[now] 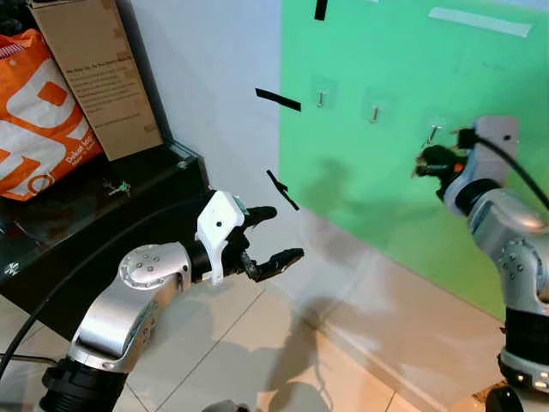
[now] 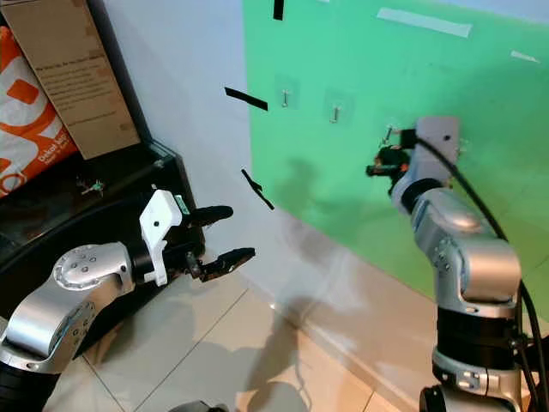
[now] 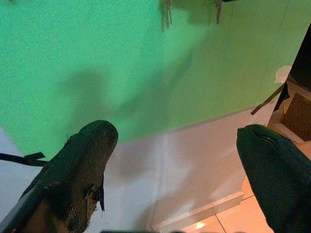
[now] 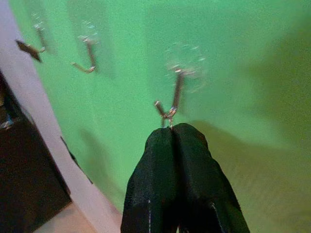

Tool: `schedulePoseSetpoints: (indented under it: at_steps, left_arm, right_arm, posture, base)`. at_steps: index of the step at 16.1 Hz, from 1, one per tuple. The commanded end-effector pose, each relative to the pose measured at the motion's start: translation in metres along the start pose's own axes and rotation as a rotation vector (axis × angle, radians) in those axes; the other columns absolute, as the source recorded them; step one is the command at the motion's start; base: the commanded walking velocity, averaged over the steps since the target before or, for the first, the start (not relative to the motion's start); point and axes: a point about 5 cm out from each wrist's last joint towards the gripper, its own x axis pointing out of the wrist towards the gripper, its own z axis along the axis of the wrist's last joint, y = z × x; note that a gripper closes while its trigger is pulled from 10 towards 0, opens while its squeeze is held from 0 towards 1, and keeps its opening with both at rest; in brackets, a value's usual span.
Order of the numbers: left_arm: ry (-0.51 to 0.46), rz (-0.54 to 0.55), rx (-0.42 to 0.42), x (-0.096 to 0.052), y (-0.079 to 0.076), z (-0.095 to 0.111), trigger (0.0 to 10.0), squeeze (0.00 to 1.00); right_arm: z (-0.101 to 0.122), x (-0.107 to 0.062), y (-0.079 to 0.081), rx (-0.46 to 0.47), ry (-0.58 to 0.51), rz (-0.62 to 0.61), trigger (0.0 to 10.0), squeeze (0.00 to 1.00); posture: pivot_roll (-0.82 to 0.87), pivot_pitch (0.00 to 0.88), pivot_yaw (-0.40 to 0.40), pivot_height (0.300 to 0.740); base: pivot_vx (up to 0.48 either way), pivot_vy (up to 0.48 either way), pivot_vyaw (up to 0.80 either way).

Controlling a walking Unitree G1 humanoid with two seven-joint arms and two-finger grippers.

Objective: Hang keys on a hook

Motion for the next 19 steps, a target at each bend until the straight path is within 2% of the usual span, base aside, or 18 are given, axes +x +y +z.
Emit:
schedulePoseSetpoints:
  at_steps: [1,5,6,7,9,13,14,15,16,17,19]
  left_arm:
    - [0.001,-0.003,0.01,0.0,0.002,0.004,10.0,0.0]
    - [-0.003,0.003,0.014,0.0,0.003,0.004,10.0,0.0]
    - [-0.008,0.008,0.016,0.0,0.003,0.004,10.0,0.0]
    - [-0.036,0.022,0.005,0.001,0.003,0.007,10.0,0.0]
    - [-0.071,0.027,-0.018,0.003,0.002,0.01,10.0,0.0]
    - [-0.102,0.058,-0.037,0.006,-0.001,0.01,10.0,0.0]
    - [-0.099,0.162,-0.03,0.004,0.006,0.006,10.0,0.0]
    - [-0.072,0.259,-0.019,0.003,0.012,0.0,10.0,0.0]
    - [-0.072,0.259,-0.019,0.003,0.012,0.0,10.0,0.0]
    - [0.003,0.494,-0.021,-0.009,0.025,-0.019,10.0,0.0]
    - [0.06,0.582,0.0,-0.015,0.03,-0.029,10.0,0.0]
  right_arm:
    - [-0.004,0.0,0.004,-0.018,0.018,0.013,10.0,0.0]
    - [-0.006,0.001,0.005,-0.009,0.019,0.011,10.0,0.0]
    - [-0.007,0.0,0.005,0.0,0.018,0.009,10.0,0.13]
    - [-0.011,-0.002,0.004,-0.011,-0.004,-0.012,10.0,1.0]
    - [-0.018,-0.006,0.007,0.058,-0.025,0.012,10.0,1.0]
    - [-0.037,-0.017,0.011,0.042,-0.032,-0.04,10.0,1.0]
    - [-0.049,-0.02,0.02,0.041,-0.007,0.004,10.0,1.0]
    - [-0.061,-0.022,0.024,0.007,0.009,-0.006,10.0,1.0]
    - [-0.061,-0.022,0.024,0.007,0.009,-0.006,10.0,1.0]
    - [-0.089,-0.028,0.027,0.044,0.031,-0.071,10.0,1.0]
    - [-0.098,-0.03,0.025,0.053,0.045,-0.124,10.0,1.0]
  posture:
    - [-0.07,0.0,0.045,0.74]
    - [-0.07,0.0,0.041,0.74]
    - [-0.07,0.0,0.04,0.74]
    - [-0.07,0.0,0.038,0.74]
    - [-0.06,0.0,0.034,0.74]
    - [-0.07,0.0,0.035,0.74]
    - [-0.08,0.0,0.042,0.74]
    - [-0.07,0.0,0.039,0.74]
    - [-0.07,0.0,0.039,0.74]
    - [-0.08,0.0,0.045,0.74]
    - [-0.07,0.0,0.043,0.74]
  base:
    - [0.0,0.0,0.0]
    - [0.0,0.0,0.0]
    - [0.0,0.0,0.0]
    - [0.0,0.0,0.0]
    - [0.0,0.0,0.0]
    - [0.0,0.0,0.0]
    - [0.0,0.0,0.0]
    - [0.0,0.0,0.42]
    - [0.0,0.0,0.42]
    - [0.0,0.0,0.77]
    - [0.0,0.0,0.76]
